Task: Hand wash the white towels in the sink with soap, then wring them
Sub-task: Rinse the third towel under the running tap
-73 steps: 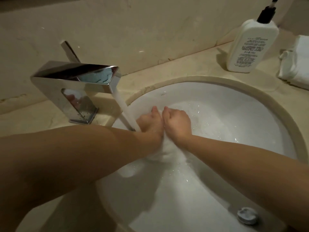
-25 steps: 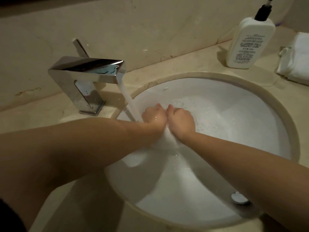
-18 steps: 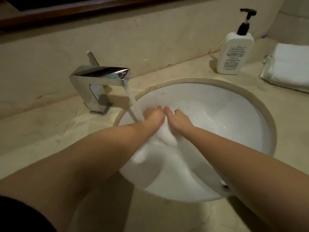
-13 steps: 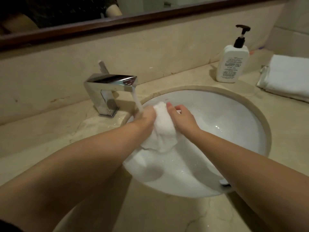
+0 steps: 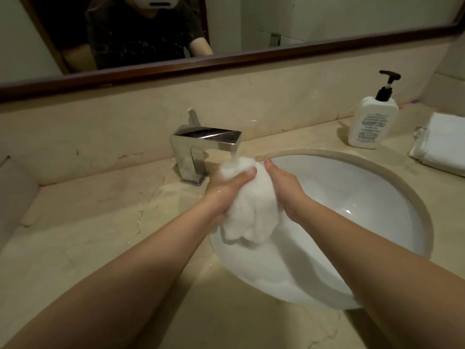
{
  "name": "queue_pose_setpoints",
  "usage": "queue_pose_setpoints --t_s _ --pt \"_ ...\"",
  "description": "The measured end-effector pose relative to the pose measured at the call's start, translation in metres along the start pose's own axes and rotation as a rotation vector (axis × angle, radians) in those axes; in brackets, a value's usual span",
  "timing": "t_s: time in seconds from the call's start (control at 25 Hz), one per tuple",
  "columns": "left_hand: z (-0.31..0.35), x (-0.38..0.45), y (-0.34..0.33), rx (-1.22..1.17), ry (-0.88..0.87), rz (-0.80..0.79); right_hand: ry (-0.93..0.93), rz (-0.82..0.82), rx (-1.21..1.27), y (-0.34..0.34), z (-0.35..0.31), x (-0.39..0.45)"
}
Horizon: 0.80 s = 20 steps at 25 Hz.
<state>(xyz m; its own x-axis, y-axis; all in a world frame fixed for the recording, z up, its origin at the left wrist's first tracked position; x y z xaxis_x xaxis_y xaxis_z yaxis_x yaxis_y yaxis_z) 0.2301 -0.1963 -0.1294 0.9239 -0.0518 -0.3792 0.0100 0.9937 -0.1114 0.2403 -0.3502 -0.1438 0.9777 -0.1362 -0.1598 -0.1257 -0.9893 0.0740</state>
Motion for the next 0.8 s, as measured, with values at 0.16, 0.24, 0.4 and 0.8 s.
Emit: queue_pose_setpoints --t_s 0.16,0.24,0.4,0.8 --pt "-0.01 0.004 -0.005 -0.102 0.045 0.161 0.054 -0.003 -0.322 0.01 -0.038 0.016" --pt "-0.016 0.007 -0.006 -0.092 0.065 0.15 0.159 -0.033 -0.271 0.01 -0.062 0.03" --pt "-0.021 0.009 -0.006 -0.139 0.105 0.125 0.298 -0.281 -0.336 -0.028 -0.102 0.052" --pt "-0.018 0.016 -0.009 -0.283 0.189 0.184 0.213 -0.58 -0.302 -0.101 -0.132 0.101"
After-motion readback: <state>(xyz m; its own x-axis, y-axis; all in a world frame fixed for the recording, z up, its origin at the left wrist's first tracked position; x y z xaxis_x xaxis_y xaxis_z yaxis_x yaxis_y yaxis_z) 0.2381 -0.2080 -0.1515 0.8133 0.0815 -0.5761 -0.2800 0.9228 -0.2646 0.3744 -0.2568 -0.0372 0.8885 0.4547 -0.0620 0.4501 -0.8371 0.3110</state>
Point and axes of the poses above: each hand's wrist, its own x-axis towards the middle knuckle, its own y-axis out of the back of the hand, z = x × y, the point moved 2 cm from there along x, towards the middle knuckle, and after that the axes turned 8 degrees about y, right-handed, at the moved point
